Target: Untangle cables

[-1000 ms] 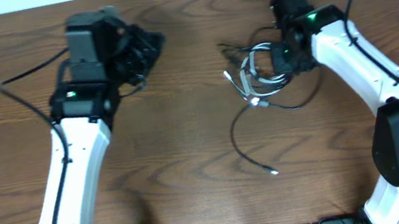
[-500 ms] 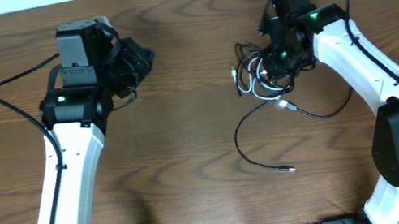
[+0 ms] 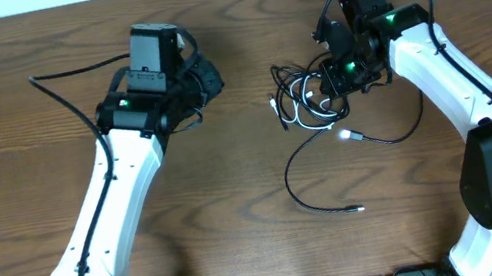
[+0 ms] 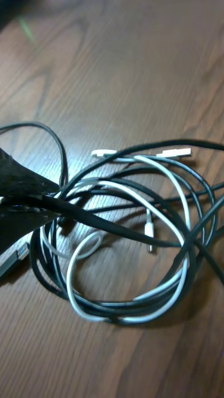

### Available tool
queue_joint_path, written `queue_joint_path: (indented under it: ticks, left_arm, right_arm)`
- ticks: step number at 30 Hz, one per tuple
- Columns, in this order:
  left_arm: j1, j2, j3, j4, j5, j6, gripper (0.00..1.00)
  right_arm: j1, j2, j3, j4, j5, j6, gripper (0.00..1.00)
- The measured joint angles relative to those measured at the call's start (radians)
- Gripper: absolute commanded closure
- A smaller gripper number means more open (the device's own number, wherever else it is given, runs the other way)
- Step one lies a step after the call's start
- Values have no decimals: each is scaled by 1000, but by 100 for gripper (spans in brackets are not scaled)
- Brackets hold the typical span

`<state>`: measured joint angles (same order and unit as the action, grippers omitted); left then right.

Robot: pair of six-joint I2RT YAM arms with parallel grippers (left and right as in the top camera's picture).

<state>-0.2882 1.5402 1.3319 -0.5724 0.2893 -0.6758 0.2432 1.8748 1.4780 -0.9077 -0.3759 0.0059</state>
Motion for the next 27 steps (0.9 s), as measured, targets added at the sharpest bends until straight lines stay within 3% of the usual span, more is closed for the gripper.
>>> queue_joint_path:
  ticks: [5, 13, 19, 27]
  left_arm:
    - [-32, 21, 0, 1, -4, -1, 59]
    - [-45, 27, 0, 6, 0, 0, 48]
    - [-119, 63, 0, 49, 14, 0, 47]
    - [-225, 236, 0, 203, 22, 0, 51]
  right_arm:
    - [-8, 0, 0, 8, -121, -21, 99]
    - [-129, 0, 0, 6, -554, -150, 99]
    - [-185, 0, 0, -12, -657, -172, 99]
    - [-174, 0, 0, -42, -639, -176, 99]
